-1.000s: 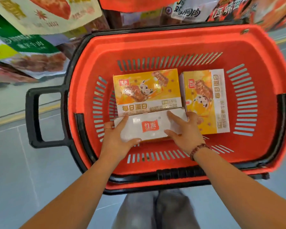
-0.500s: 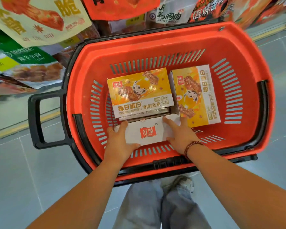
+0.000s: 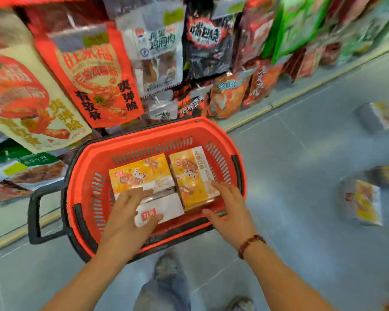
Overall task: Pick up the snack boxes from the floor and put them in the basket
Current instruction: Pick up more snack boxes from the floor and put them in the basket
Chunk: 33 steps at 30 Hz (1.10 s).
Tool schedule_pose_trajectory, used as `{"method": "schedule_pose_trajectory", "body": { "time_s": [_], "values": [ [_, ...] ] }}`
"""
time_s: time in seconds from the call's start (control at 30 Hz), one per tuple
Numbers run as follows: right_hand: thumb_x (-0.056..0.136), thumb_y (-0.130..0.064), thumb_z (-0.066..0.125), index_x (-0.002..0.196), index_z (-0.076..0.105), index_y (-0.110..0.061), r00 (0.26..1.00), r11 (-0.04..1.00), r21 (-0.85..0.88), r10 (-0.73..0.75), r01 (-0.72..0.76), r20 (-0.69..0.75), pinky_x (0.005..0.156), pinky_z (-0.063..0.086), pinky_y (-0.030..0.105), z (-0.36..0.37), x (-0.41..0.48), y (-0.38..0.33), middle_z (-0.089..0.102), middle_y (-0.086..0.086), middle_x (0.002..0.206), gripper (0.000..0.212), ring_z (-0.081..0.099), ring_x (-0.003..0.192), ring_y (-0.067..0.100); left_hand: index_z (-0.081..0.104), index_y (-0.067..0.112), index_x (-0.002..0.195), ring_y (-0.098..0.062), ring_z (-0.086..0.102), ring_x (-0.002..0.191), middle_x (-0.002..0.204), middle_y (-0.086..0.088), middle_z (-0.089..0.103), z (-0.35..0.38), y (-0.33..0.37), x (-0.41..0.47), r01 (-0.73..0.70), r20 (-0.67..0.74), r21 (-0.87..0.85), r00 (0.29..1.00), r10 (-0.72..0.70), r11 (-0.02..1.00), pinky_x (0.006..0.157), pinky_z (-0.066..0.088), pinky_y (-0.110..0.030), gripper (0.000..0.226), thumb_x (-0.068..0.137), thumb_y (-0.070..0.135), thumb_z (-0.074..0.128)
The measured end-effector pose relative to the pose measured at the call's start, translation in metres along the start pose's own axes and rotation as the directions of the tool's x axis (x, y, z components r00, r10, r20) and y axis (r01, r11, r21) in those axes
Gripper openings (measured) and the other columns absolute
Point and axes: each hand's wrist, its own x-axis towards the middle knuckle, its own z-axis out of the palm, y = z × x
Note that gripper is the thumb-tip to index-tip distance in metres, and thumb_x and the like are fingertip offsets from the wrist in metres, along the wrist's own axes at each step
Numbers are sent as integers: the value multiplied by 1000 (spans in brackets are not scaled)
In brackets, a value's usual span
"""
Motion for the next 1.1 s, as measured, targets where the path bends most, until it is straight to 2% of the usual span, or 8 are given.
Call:
{"method": "schedule_pose_trajectory", "body": {
  "time_s": [0.27, 0.43, 0.5, 0.63, 0.73, 0.87, 0.97, 1.1],
  "values": [
    [72, -36, 66, 126, 49, -29, 883, 984, 176, 94, -13, -460, 98, 44, 42, -197, -112, 29, 45, -10, 123, 57, 46, 119, 14, 55, 28, 120, -13, 50, 112, 118, 6, 51, 44, 225, -23, -310, -69, -158, 951, 303, 938, 92, 46, -37, 58, 65, 33, 74],
    [76, -19, 75, 112, 40, -50, 719, 968, 249, 161, 18, -676, 81, 44, 21, -308, -183, 76, 49, -8, 120, 59, 49, 113, 15, 56, 25, 119, -7, 48, 101, 111, 7, 51, 88, 359, -42, -495, -78, -193, 869, 489, 847, 80, 37, -8, 57, 66, 32, 76],
    [75, -17, 76, 108, 42, -51, 645, 961, 275, 197, 22, -739, 78, 43, 17, -345, -202, 94, 50, -13, 116, 58, 51, 110, 14, 55, 27, 119, -3, 47, 104, 115, 5, 51, 108, 404, -46, -531, -45, -237, 842, 537, 813, 77, 38, -7, 56, 67, 33, 76],
    [70, -40, 73, 107, 46, -47, 488, 939, 341, 277, 45, -828, 83, 50, 33, -399, -231, 114, 51, -16, 110, 46, 54, 102, 13, 55, 27, 118, -12, 53, 107, 118, 3, 53, 140, 475, -55, -603, -7, -311, 775, 632, 735, 78, 47, -22, 56, 66, 34, 76],
    [62, -57, 59, 115, 49, -41, 419, 931, 359, 305, 57, -856, 83, 49, 28, -427, -238, 125, 54, -7, 114, 56, 52, 102, 8, 49, 39, 113, -7, 53, 103, 114, 6, 52, 160, 516, -54, -653, 2, -335, 720, 694, 679, 79, 46, -20, 57, 69, 22, 80],
    [73, -35, 73, 120, 52, -32, 375, 926, 373, 328, 54, -867, 81, 48, 19, -453, -228, 145, 52, -7, 122, 52, 50, 105, 0, 50, 36, 117, -8, 52, 102, 112, 5, 53, 191, 553, -27, -707, 21, -347, 652, 758, 617, 77, 44, -20, 56, 71, 22, 78],
    [77, -22, 75, 117, 48, -39, 356, 936, 352, 321, 23, -878, 75, 41, 5, -477, -203, 160, 51, -9, 120, 51, 48, 104, -6, 51, 36, 116, -6, 54, 101, 112, 3, 53, 212, 579, 10, -696, 45, -387, 642, 766, 606, 77, 47, -23, 55, 70, 22, 78],
    [77, -22, 74, 109, 43, -49, 335, 950, 310, 301, -26, -893, 77, 40, 7, -520, -155, 179, 51, -13, 113, 52, 48, 100, -8, 55, 29, 117, -7, 55, 100, 113, 2, 54, 235, 618, 82, -689, 57, -433, 623, 780, 582, 80, 45, -20, 53, 70, 19, 78]
  ]
}}
